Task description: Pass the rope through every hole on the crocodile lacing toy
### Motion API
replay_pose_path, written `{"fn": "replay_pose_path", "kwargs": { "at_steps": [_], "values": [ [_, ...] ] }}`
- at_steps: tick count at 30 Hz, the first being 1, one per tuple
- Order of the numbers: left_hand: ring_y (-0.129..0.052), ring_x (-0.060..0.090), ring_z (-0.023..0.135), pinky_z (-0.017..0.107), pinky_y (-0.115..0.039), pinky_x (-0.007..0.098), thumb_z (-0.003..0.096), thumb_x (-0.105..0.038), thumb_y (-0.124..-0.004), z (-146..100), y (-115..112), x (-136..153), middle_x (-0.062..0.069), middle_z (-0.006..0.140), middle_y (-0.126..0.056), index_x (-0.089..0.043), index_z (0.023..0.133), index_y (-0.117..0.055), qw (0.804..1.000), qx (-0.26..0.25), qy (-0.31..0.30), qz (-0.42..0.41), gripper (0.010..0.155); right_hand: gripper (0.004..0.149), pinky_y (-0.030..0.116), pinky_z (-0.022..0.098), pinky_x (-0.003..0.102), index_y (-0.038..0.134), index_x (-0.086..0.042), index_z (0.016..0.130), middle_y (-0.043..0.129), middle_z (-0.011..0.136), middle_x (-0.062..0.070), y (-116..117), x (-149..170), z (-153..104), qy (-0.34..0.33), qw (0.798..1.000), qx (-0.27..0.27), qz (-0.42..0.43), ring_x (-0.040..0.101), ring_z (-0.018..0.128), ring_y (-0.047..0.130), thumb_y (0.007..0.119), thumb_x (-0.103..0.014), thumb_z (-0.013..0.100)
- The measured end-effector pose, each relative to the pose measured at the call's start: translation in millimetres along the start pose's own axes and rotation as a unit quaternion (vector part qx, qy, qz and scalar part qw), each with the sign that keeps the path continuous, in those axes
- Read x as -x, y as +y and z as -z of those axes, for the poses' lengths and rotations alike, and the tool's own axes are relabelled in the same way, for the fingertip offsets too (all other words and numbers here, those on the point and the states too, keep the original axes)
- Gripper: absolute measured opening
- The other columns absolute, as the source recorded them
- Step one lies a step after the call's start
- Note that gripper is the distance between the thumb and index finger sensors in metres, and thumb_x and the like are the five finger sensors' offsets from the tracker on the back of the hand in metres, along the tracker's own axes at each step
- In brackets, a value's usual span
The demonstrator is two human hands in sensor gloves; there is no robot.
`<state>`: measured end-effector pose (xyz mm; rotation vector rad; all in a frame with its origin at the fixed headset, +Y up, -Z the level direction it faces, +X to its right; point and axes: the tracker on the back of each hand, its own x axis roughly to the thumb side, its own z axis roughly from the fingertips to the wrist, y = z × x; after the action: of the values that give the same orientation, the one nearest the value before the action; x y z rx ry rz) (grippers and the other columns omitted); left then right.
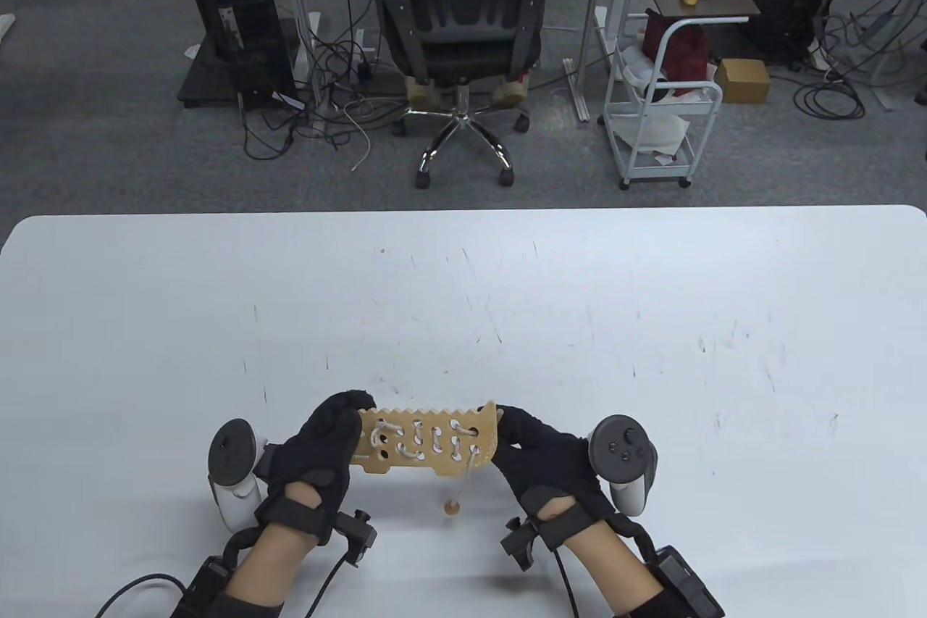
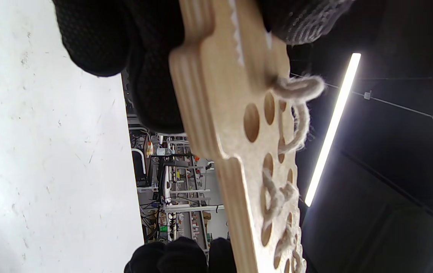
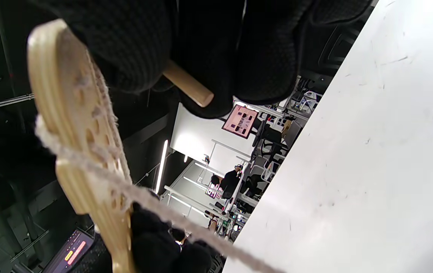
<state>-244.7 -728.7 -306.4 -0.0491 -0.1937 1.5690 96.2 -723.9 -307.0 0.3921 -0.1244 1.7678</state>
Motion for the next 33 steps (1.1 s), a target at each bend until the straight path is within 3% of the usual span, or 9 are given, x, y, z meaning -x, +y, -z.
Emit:
{"fn": "replay_pose_path", "kwargs": {
  "at_steps": [17, 27, 33],
  "values": [
    [-0.106, 0.018, 0.050, 0.057, -0.081, 0.044, 0.0445, -0.046, -0.071, 3.2, 13.0, 2.7, -0.001, 0.071, -0.095, -0.026, 0.091, -0.074, 1.000, -0.029, 0.013, 0.000, 0.051, 0.040, 0.051, 0.065, 0.066, 0.082, -0.025, 0.085, 0.095, 0.080, 0.009, -28.7, 4.8, 4.9, 0.011, 0.998, 0.061, 0.007, 0.039, 0.073, 0.088, 0.086, -0.030, 0.045],
    [-0.106, 0.018, 0.050, 0.057, -0.081, 0.045, 0.0442, -0.045, -0.071, 4.1, 18.8, 4.5, 0.000, 0.071, -0.095, -0.026, 0.091, -0.074, 0.999, -0.043, 0.020, 0.002, 0.051, 0.041, 0.053, 0.064, 0.065, 0.083, -0.024, 0.083, 0.099, 0.071, 0.008, -47.9, 1.9, 4.8, 0.010, 0.995, 0.096, 0.013, 0.035, 0.066, 0.094, 0.086, -0.028, 0.042],
    [-0.106, 0.018, 0.050, 0.057, -0.081, 0.045, 0.0441, -0.045, -0.071, 2.6, 15.6, 3.8, 0.000, 0.070, -0.095, -0.026, 0.091, -0.074, 0.999, -0.042, 0.017, 0.005, 0.051, 0.054, 0.055, 0.063, 0.065, 0.068, -0.019, 0.094, 0.098, 0.067, 0.006, -46.1, 1.8, 4.0, 0.028, 0.996, 0.082, 0.020, 0.034, 0.062, 0.096, 0.085, -0.025, 0.043]
  ]
}}
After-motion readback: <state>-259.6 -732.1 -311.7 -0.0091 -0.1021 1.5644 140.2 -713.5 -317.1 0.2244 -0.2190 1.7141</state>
